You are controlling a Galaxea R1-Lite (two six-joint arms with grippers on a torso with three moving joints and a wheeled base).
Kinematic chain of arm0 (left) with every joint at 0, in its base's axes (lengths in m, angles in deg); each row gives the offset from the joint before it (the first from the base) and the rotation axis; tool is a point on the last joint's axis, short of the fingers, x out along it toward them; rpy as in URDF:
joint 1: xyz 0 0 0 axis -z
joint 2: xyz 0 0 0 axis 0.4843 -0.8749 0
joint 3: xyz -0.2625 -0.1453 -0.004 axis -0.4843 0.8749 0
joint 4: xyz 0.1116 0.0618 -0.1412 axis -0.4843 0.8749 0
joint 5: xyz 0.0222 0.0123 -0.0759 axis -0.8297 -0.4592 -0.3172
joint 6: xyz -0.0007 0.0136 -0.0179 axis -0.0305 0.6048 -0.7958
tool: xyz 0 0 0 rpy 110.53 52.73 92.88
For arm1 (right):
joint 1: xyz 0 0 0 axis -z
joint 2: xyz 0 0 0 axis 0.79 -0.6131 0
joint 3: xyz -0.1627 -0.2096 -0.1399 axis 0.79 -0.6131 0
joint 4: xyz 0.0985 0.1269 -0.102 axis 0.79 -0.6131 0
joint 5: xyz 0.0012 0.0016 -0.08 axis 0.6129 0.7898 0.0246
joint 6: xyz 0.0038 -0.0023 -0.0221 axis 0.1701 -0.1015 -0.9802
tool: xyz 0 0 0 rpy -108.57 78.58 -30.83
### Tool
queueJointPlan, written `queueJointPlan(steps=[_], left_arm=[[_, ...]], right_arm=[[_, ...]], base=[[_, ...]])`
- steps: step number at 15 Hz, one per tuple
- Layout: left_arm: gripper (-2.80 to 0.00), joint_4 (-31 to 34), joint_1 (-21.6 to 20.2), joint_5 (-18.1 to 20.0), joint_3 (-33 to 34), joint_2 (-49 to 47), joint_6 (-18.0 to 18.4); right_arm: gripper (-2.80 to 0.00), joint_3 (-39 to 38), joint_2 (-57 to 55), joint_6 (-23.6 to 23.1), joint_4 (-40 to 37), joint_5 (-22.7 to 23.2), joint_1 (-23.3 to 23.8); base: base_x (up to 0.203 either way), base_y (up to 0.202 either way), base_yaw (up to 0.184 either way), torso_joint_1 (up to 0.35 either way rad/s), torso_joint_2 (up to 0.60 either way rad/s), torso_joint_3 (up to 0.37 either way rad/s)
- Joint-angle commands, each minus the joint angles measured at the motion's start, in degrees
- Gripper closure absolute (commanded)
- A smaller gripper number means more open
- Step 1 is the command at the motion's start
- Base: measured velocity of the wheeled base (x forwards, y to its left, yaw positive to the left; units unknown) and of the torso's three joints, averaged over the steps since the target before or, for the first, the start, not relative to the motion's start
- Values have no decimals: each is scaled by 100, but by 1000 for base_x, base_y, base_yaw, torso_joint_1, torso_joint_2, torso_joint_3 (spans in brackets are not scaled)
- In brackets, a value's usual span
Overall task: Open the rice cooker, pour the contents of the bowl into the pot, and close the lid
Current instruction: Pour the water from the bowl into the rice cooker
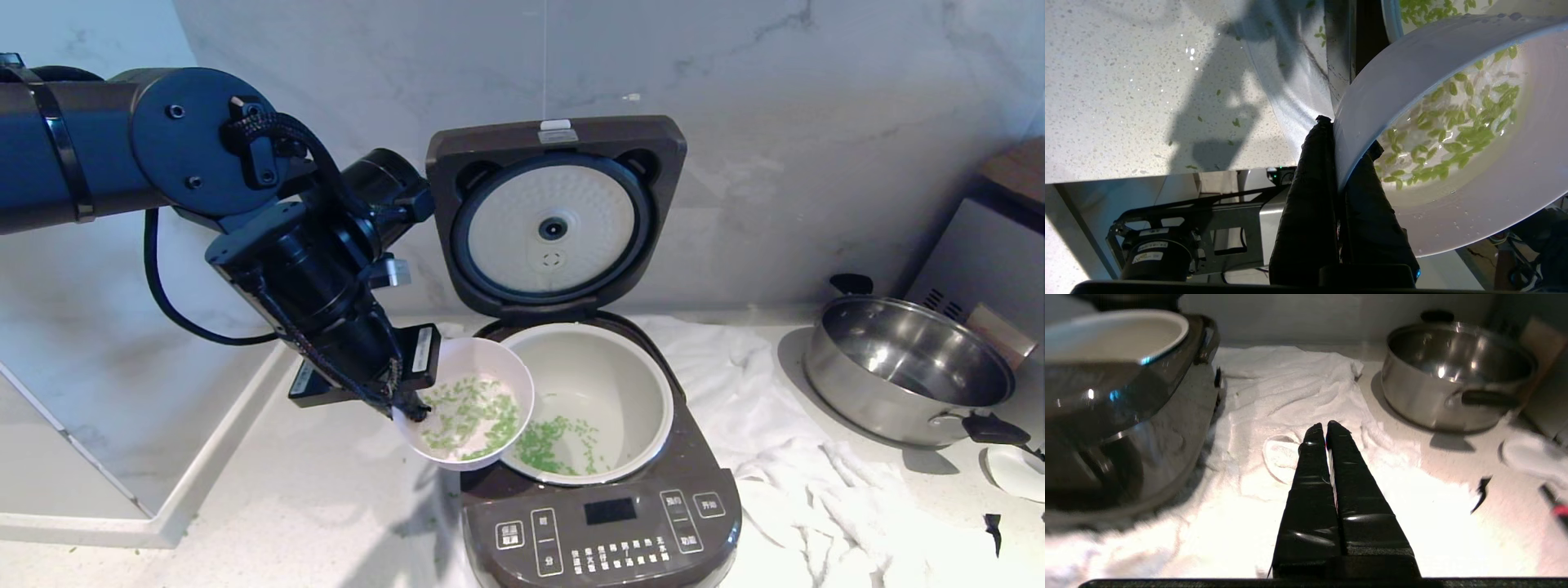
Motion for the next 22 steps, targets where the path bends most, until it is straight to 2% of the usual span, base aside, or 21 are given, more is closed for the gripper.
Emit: queueJointPlan(steps=[1,2,6,7,8,9,10,11,12,13,14,15,16,18,22], left_arm=[[0,20,41,1,-67,-50,-22],[0,16,59,-3,-135,-107,-28],[0,-10,176,-5,-198,-255,-70],[0,-10,171,-14,-203,-272,-83],[0,-10,159,-21,-247,-307,-83],[0,-3,156,-23,-293,-292,-91],[0,13,166,-28,-295,-244,-91],[0,24,167,-32,-284,-183,-88],[0,25,158,-32,-277,-153,-90],[0,25,159,-32,-268,-137,-89],[0,25,175,-32,-269,-127,-92],[0,25,193,-32,-269,-118,-92],[0,25,211,-32,-280,-118,-110],[0,25,211,-32,-295,-127,-118],[0,4,300,-32,-325,-118,-157]], right_arm=[[0,-46,16,936,-2,-130,6],[0,-63,16,1683,4,-169,5],[0,-107,16,5405,2,-135,5],[0,-106,15,5772,29,-96,5],[0,-109,15,5699,85,-39,6],[0,-112,15,5171,124,10,6],[0,-114,15,4220,153,49,6],[0,-112,16,2785,182,84,6],[0,-115,15,990,166,111,6],[0,-118,14,-307,148,132,6],[0,-119,15,-1078,121,146,6],[0,-119,13,-1443,79,152,6],[0,-118,12,-1331,48,117,5],[0,-118,15,-317,13,-31,6],[0,-118,16,-255,7,-62,2]], base=[[0,0,0,0,0,0],[0,0,0,0,0,0],[0,0,0,0,0,0],[0,0,0,0,0,0],[0,0,0,0,0,0],[0,0,0,0,0,0],[0,0,0,0,0,0],[0,0,0,0,0,0],[0,0,0,0,0,0],[0,0,0,0,0,0],[0,0,0,0,0,0],[0,0,0,0,0,0],[0,0,0,0,0,0],[0,0,0,0,0,0],[0,0,0,0,0,0]])
